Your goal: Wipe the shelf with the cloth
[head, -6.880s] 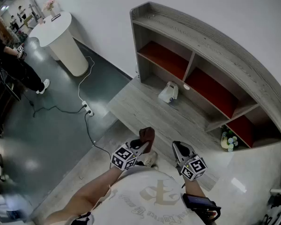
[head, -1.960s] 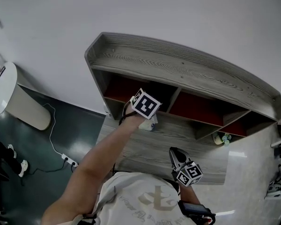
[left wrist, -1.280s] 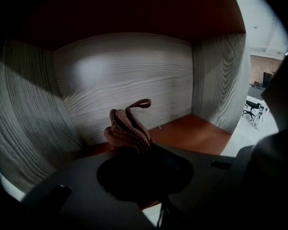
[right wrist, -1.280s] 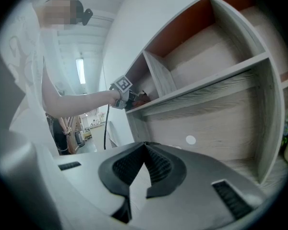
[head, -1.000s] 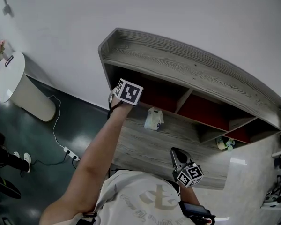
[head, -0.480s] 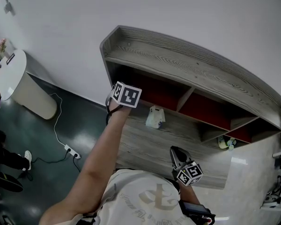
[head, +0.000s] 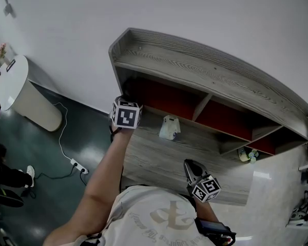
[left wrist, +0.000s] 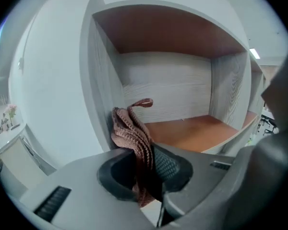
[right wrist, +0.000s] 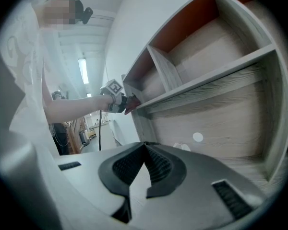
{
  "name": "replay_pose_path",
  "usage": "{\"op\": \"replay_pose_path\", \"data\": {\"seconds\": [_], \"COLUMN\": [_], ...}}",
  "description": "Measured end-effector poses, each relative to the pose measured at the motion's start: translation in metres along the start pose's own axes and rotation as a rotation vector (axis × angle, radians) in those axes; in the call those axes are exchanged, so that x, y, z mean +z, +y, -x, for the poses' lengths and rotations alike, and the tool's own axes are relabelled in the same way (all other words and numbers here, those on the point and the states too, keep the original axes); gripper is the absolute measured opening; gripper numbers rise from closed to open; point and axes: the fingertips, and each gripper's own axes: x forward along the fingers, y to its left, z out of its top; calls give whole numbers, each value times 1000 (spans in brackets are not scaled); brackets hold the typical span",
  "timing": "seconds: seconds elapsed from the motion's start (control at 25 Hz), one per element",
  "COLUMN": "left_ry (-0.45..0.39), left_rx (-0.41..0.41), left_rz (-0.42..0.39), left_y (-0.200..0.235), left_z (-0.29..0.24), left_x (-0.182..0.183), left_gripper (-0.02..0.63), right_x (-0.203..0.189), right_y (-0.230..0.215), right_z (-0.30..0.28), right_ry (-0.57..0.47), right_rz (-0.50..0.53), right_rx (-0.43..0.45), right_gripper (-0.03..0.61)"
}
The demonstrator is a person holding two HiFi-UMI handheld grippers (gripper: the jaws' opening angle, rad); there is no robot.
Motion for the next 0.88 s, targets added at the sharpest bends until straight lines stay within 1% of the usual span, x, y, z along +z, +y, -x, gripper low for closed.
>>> {"op": "replay_pose_path", "data": {"seconds": [0.16, 0.28, 0.4, 0.48, 0.64, 0.76, 0.88], "left_ry": [-41, -89, -139, -164, -198, -199, -193], "left_rx": [4, -23, -54, -94, -208, -285, -357], "left_rz": [18, 30, 24, 26, 14, -13, -46], "left_y": [7, 5, -2, -12, -44, -73, -105], "left_z": [17, 30, 40, 46, 56, 61, 65], "left_x": [-8, -18, -29, -36, -49, -55, -57], "left_gripper": [71, 71, 71, 71, 72, 72, 74], "right_x": [-1, -3, -4, -4, -3, -2, -2], "right_y": [2, 3, 2, 2, 1, -1, -4], "right_z": [-1, 2, 3, 3, 5, 9, 18], "right_ry": [5, 6, 8, 11, 14, 13, 10], "right_rz": [4, 2, 2, 3, 7, 9, 0], "right_rx": [3, 0, -7, -13, -21, -38, -74], "right_gripper": [5, 5, 5, 5, 5, 5, 5]}}
